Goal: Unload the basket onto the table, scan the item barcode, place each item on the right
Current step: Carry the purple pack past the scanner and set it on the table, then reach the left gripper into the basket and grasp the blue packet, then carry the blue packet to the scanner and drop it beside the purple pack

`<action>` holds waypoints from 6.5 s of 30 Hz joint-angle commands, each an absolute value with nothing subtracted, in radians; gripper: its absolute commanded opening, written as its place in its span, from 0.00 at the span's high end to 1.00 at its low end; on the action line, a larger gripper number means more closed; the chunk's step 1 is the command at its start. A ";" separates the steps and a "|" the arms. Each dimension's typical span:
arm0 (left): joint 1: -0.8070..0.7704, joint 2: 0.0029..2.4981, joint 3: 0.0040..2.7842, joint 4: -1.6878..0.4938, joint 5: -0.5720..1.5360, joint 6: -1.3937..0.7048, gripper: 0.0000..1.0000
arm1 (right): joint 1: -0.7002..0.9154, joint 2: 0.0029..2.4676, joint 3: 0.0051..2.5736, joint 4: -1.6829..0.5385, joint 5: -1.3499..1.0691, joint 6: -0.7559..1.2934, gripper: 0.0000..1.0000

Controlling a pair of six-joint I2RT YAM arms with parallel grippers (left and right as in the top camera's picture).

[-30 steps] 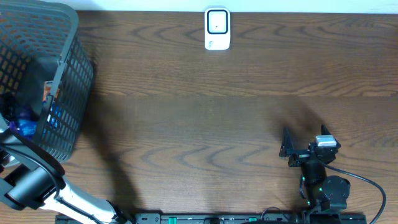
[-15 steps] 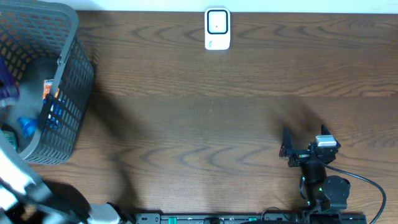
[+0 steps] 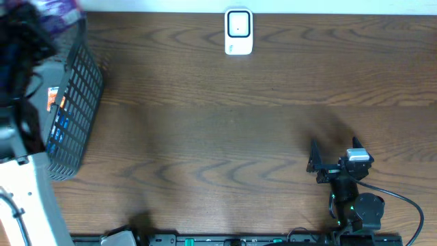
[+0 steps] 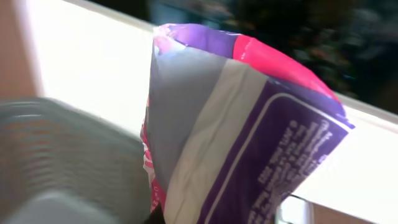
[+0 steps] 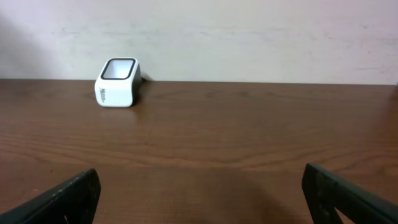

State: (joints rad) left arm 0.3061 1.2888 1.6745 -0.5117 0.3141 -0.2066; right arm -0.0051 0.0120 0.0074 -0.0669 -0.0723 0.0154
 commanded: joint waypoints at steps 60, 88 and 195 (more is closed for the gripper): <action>0.208 1.454 1.689 -0.622 -0.251 -0.229 0.23 | 0.002 0.007 0.006 -0.071 -0.069 0.029 0.01; 0.555 1.935 1.640 -1.149 -0.296 -0.002 0.02 | 0.002 0.007 0.006 -0.071 -0.069 0.029 0.01; 0.048 1.514 1.734 -0.684 -0.294 -0.505 0.12 | 0.002 0.007 0.006 -0.071 -0.069 0.029 0.01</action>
State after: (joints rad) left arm -0.0788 1.5463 1.7306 -0.6739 -0.2268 -0.5465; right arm -0.0051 0.0120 0.0071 -0.0669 -0.0708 0.0158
